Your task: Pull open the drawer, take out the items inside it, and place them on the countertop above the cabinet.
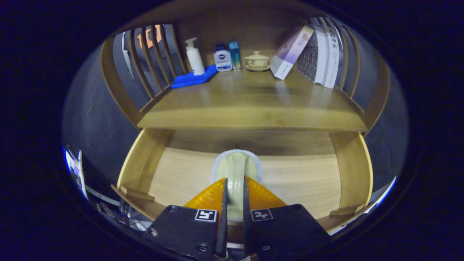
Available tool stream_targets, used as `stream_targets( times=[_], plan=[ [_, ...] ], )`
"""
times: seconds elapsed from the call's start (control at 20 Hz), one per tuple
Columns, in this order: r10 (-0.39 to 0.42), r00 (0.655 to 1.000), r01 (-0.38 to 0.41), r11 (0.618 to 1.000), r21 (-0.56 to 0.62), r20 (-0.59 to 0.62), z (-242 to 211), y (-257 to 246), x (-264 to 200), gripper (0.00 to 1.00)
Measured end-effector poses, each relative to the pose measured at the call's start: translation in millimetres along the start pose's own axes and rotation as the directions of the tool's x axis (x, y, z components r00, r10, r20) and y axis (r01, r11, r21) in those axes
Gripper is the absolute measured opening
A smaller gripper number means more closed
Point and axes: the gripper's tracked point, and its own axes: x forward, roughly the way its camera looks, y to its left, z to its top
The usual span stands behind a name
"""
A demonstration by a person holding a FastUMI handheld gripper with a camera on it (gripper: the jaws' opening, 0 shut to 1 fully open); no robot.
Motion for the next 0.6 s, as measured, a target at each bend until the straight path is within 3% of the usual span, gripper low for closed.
stream_targets(
  times=[0.4,0.6],
  plan=[
    [0.012,0.993,-0.006,0.999,-0.05,0.119,59,2,-37,0.21],
    [0.022,0.992,-0.019,1.0,-0.02,0.128,83,5,-37,0.21]
  ],
)
